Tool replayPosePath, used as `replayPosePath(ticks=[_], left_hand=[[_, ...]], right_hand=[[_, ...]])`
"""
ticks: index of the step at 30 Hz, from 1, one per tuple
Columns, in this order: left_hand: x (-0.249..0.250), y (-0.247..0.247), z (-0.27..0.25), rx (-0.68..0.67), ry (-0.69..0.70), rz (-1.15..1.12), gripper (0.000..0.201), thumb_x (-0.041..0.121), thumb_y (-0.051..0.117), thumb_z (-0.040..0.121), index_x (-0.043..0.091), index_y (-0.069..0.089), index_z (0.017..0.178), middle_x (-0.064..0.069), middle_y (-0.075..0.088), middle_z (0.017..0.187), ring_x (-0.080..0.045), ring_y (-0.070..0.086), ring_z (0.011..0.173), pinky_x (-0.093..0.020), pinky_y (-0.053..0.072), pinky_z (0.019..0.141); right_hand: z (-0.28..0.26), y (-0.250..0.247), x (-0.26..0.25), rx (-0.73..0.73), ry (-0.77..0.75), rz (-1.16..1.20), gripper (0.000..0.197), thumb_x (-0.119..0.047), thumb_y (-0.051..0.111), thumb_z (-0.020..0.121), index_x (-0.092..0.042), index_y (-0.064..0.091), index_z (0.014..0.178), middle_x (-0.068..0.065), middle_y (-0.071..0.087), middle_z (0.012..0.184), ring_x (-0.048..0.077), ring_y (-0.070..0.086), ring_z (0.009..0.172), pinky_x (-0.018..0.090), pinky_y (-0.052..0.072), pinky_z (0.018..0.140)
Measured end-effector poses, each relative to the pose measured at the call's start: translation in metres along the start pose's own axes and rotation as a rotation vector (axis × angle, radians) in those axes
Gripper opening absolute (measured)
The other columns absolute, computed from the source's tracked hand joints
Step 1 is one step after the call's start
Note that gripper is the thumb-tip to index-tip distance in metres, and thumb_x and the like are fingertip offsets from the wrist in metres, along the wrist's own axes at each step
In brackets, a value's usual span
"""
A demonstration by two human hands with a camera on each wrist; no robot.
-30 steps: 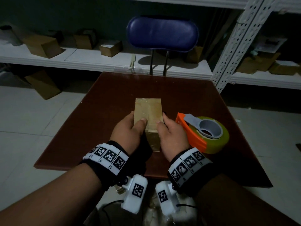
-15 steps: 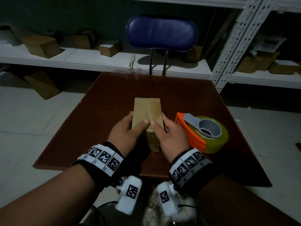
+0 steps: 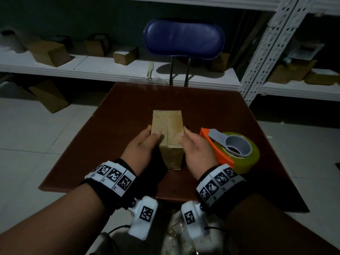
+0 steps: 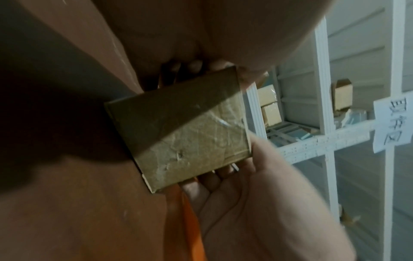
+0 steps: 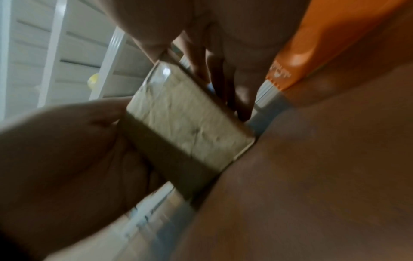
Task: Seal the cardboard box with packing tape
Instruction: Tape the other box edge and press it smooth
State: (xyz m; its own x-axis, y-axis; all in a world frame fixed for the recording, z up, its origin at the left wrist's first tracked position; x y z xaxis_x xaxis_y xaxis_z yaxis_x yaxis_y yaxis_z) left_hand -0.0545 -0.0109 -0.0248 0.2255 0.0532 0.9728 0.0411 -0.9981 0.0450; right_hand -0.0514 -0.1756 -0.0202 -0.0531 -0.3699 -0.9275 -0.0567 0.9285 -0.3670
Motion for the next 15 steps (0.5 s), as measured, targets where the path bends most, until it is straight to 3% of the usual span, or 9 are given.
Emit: replayPosePath(ticks=[2, 4, 6, 10, 12, 15], left_hand=[[0.004, -0.003, 0.001, 0.006, -0.057, 0.03, 0.1, 0.074, 0.073, 0.061, 0.034, 0.043, 0.148, 0.002, 0.053, 0.146, -0.024, 0.054, 0.13, -0.05, 0.034, 0.115], [0.01, -0.001, -0.001, 0.028, -0.073, 0.042, 0.089, 0.055, 0.072, 0.076, 0.03, 0.034, 0.151, -0.001, 0.052, 0.143, -0.025, 0.055, 0.126, -0.049, 0.038, 0.112], [0.01, 0.001, -0.002, 0.042, -0.052, 0.059, 0.061, 0.03, 0.066, 0.091, 0.021, 0.04, 0.146, -0.005, 0.059, 0.134, -0.024, 0.061, 0.115, -0.047, 0.046, 0.105], [0.013, -0.004, 0.0, 0.086, -0.028, 0.08, 0.024, 0.016, 0.059, 0.095, 0.022, 0.062, 0.118, -0.006, 0.07, 0.109, -0.023, 0.067, 0.099, -0.039, 0.053, 0.086], [0.016, -0.009, 0.004, 0.083, -0.016, 0.069, 0.022, 0.011, 0.056, 0.095, 0.024, 0.068, 0.109, -0.007, 0.071, 0.105, -0.026, 0.067, 0.097, -0.039, 0.051, 0.084], [0.016, -0.016, 0.007, 0.028, 0.01, 0.105, 0.027, 0.013, 0.055, 0.094, 0.028, 0.071, 0.109, -0.005, 0.072, 0.107, -0.026, 0.068, 0.101, -0.042, 0.05, 0.091]], right_hand=[[0.006, -0.003, 0.001, -0.004, 0.009, 0.038, 0.079, -0.075, 0.037, 0.083, -0.026, 0.057, 0.142, -0.007, 0.064, 0.138, 0.01, 0.058, 0.128, 0.044, 0.045, 0.11], [0.012, -0.005, 0.003, 0.004, 0.032, 0.074, 0.08, -0.079, 0.038, 0.08, -0.025, 0.064, 0.134, -0.006, 0.068, 0.133, 0.013, 0.061, 0.125, 0.047, 0.045, 0.11], [0.014, -0.006, 0.001, 0.014, 0.045, 0.09, 0.078, -0.078, 0.041, 0.079, -0.026, 0.064, 0.133, -0.007, 0.068, 0.132, 0.013, 0.061, 0.124, 0.048, 0.046, 0.109], [0.018, -0.015, -0.004, 0.035, 0.105, 0.169, 0.054, -0.05, 0.052, 0.099, -0.022, 0.051, 0.145, -0.005, 0.059, 0.139, 0.011, 0.055, 0.125, 0.045, 0.047, 0.109], [0.021, -0.023, -0.006, 0.043, 0.122, 0.217, 0.05, -0.04, 0.052, 0.102, -0.021, 0.046, 0.149, -0.002, 0.055, 0.142, 0.013, 0.053, 0.125, 0.043, 0.049, 0.106], [0.026, -0.028, -0.008, 0.048, 0.139, 0.231, 0.052, -0.032, 0.052, 0.104, -0.021, 0.04, 0.153, 0.001, 0.049, 0.15, 0.018, 0.05, 0.134, 0.043, 0.048, 0.108]])
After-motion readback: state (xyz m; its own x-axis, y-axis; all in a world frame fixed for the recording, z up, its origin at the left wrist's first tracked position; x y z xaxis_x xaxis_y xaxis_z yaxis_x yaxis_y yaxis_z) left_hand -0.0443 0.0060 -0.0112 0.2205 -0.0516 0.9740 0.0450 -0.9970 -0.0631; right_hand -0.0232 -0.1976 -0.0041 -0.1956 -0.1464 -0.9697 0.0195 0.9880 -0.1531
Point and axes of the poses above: each hand's wrist, its own z-axis towards the middle knuckle, its own y-axis out of the palm, x = y × z, the point moved 1 cm from there along z, towards the middle knuckle
